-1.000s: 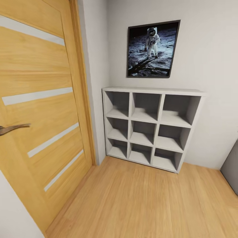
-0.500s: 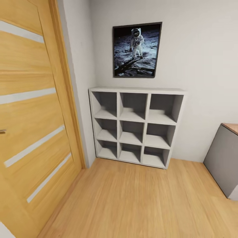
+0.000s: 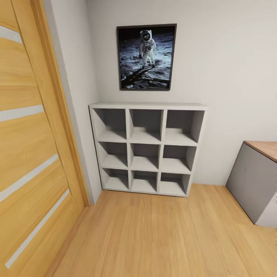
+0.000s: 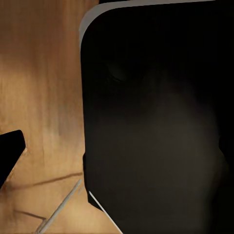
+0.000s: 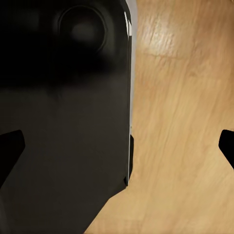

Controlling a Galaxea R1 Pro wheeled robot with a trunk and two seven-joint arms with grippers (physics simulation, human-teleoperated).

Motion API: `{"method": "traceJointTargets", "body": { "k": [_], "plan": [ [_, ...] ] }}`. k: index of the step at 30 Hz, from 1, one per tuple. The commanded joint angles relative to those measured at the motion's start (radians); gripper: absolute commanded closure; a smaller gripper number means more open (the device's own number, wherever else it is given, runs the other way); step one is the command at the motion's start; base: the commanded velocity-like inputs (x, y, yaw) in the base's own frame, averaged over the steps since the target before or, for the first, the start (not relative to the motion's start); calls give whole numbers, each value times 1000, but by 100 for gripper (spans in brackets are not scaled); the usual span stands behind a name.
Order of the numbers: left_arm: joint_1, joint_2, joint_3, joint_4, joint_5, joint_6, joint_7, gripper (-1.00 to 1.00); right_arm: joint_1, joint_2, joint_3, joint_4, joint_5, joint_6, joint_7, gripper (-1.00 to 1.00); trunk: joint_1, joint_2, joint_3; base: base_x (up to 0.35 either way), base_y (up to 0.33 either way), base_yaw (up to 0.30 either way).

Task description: Attach the digital camera to the camera tripod in the bedroom.

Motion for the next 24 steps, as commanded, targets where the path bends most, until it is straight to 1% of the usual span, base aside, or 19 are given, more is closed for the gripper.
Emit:
{"method": "traceJointTargets", "body": {
  "k": [1, 5, 8, 24],
  "plan": [
    [1, 0, 0, -2, 0, 0, 0, -100, -1, 0, 1, 3, 0, -7, 0, -100, 0, 0, -1, 240, 186, -188],
    [1, 0, 0, -2, 0, 0, 0, -100, -1, 0, 1, 3, 0, -7, 0, -100, 0, 0, -1, 200, 145, -173],
    [1, 0, 0, -2, 0, 0, 0, -100, -1, 0, 1, 3, 0, -7, 0, -100, 0, 0, -1, 93, 64, -115],
    [1, 0, 0, -2, 0, 0, 0, -100, -1, 0, 1, 3, 0, -7, 0, -100, 0, 0, -1, 13, 9, -17]
  ]
}}
